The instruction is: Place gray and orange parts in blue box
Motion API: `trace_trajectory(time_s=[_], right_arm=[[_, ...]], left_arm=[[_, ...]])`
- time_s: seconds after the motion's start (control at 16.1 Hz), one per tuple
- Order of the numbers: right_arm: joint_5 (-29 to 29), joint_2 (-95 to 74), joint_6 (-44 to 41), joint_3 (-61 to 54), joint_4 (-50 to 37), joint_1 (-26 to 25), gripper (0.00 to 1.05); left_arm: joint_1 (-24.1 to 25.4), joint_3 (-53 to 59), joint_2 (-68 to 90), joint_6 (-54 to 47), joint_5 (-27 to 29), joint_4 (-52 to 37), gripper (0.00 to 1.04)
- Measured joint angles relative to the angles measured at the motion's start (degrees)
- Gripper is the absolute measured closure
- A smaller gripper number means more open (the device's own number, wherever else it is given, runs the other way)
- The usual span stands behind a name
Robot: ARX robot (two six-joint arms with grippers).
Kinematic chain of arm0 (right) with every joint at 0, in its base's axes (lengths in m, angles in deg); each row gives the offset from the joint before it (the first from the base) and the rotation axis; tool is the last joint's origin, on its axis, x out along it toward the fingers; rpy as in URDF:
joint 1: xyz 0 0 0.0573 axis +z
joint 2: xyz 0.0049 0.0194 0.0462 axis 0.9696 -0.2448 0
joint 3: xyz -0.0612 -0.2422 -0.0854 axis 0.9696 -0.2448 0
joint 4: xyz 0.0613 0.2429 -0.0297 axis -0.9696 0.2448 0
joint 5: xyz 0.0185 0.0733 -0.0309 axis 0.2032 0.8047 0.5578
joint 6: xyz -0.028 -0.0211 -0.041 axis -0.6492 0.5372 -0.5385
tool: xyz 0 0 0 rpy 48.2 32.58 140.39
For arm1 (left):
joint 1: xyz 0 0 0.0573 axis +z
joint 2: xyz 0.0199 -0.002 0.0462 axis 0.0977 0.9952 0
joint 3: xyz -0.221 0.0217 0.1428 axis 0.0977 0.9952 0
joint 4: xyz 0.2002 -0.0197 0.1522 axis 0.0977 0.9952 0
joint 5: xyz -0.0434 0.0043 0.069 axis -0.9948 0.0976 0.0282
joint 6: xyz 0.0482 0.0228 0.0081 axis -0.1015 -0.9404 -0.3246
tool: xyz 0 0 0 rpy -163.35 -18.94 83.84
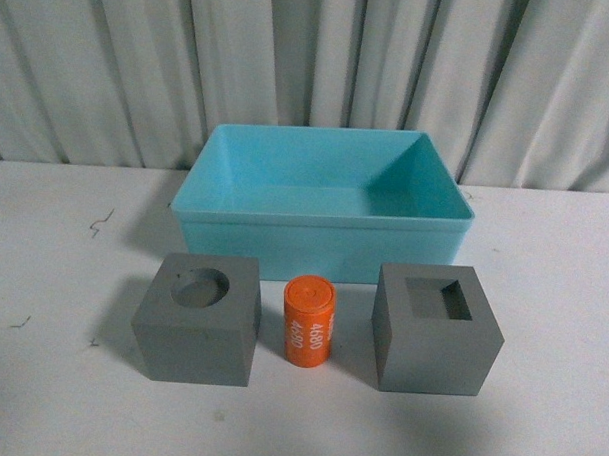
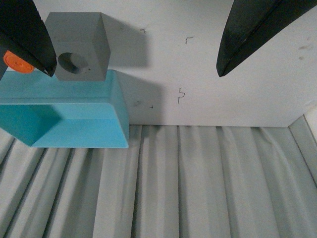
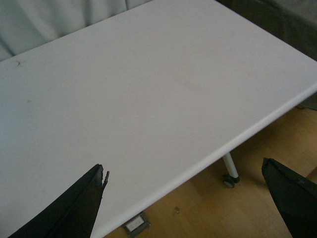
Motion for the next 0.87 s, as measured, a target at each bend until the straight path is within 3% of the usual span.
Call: trace_trajectory(time_s=[0.12,0.31,0.62,0.87], right_arm=[[11.8,-12.7,-6.4,3.8,-8.5,-5.8,0.06],[19.8,-28.4,-12.0,10.8,-16.2,0.8,0.06],[20.2,-48.2,-10.7,22.6,-21.7,20.1,0.06],[15.1,-57.3,-6.3,29.0,-19.7,29.1,0.06]], left_arm=[[0.0,0.0,0.0,0.0,0.0,0.0,0.07],[0.0,0.0,0.0,0.0,0.0,-0.1,0.07],[0.0,0.0,0.0,0.0,0.0,-0.1,0.07],[0.0,0.0,0.0,0.0,0.0,-0.1,0.07]])
